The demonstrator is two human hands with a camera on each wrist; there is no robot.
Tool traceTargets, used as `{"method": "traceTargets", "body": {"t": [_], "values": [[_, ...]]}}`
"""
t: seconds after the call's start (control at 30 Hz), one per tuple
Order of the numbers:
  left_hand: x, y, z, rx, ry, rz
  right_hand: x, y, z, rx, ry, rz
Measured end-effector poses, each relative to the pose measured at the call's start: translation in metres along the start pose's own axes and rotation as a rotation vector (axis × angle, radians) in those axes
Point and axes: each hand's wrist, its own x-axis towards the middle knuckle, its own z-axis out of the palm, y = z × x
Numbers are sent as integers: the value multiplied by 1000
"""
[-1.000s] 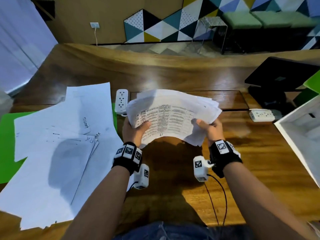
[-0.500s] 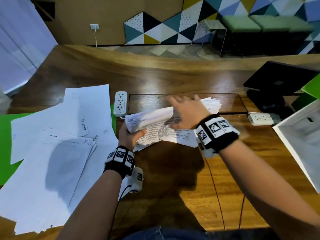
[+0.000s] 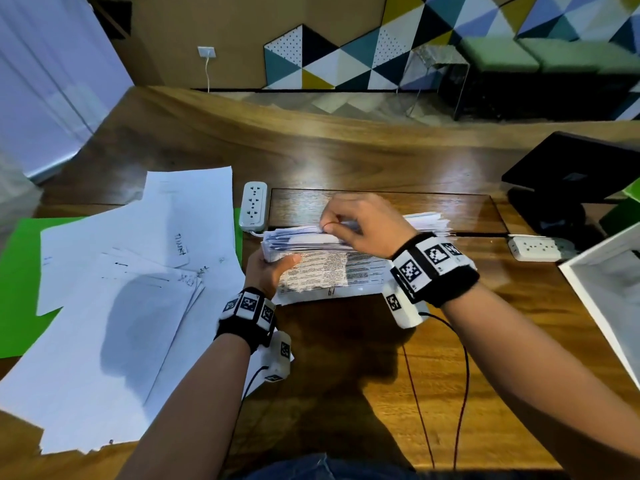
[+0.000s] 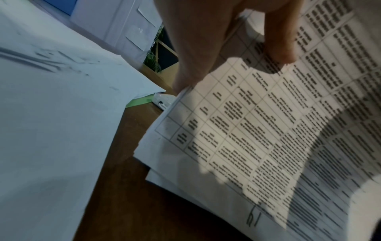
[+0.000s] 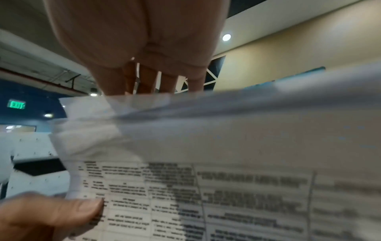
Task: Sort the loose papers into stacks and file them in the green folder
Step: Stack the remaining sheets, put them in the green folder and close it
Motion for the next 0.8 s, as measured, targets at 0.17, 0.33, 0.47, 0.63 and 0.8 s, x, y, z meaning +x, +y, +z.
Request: {"method": "traceTargets", "body": {"t": [0.17,0.33,0.47,0.63,0.8], "values": [[-5,14,-4,-37,-25,-25,5,-6,4,-77,67,2],[-8,57,-6,121,-96,42,13,7,-18,-46,47,126],[7,105,-4,257,-186,179,6,16,-40,433,-2,311],[20,171,8,531,-305,319,-6,29,-25,693,234,526],[31,181,-23,756,-208,281,-29,27,-15,978,504,615]]}}
